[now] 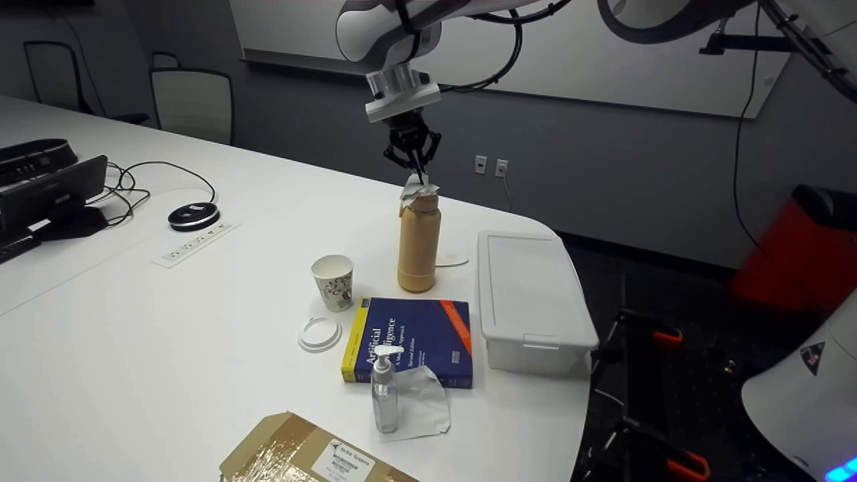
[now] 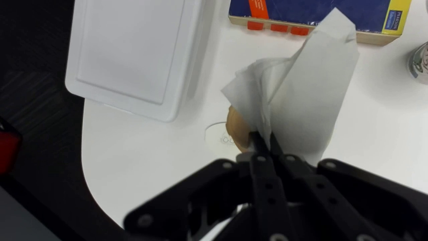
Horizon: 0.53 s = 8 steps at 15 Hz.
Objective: Use the white napkin to wipe the top of the beige bottle.
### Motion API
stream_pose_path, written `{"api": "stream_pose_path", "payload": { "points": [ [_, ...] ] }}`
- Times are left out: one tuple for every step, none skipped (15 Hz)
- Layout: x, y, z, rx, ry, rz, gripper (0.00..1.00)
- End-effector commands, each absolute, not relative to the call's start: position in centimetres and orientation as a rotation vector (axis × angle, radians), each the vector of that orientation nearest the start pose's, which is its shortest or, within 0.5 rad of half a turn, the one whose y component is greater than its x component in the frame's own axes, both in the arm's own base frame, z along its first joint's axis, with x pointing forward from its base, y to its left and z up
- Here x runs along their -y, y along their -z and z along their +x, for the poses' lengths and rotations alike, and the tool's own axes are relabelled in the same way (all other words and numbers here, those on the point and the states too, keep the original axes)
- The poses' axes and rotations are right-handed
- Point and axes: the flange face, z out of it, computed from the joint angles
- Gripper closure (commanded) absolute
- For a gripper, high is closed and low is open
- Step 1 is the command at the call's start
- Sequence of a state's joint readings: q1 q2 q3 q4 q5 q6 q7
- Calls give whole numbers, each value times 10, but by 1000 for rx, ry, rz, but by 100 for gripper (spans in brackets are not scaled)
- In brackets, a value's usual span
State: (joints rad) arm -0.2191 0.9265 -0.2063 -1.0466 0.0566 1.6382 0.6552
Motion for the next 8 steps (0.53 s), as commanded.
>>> {"api": "stream_pose_path", "payload": {
  "points": [
    [258, -256, 688, -1606, -492, -2767, 99],
    [257, -257, 689, -1593, -486, -2752, 99],
    [256, -257, 691, -1580, -481, -2735, 99],
    [255, -257, 692, -1563, -476, -2713, 99],
    [253, -256, 693, -1546, -478, -2689, 99],
    [251, -255, 694, -1536, -485, -2659, 99],
    [250, -253, 694, -1527, -491, -2634, 99],
    [250, -250, 694, -1517, -504, -2612, 99]
  ]
}}
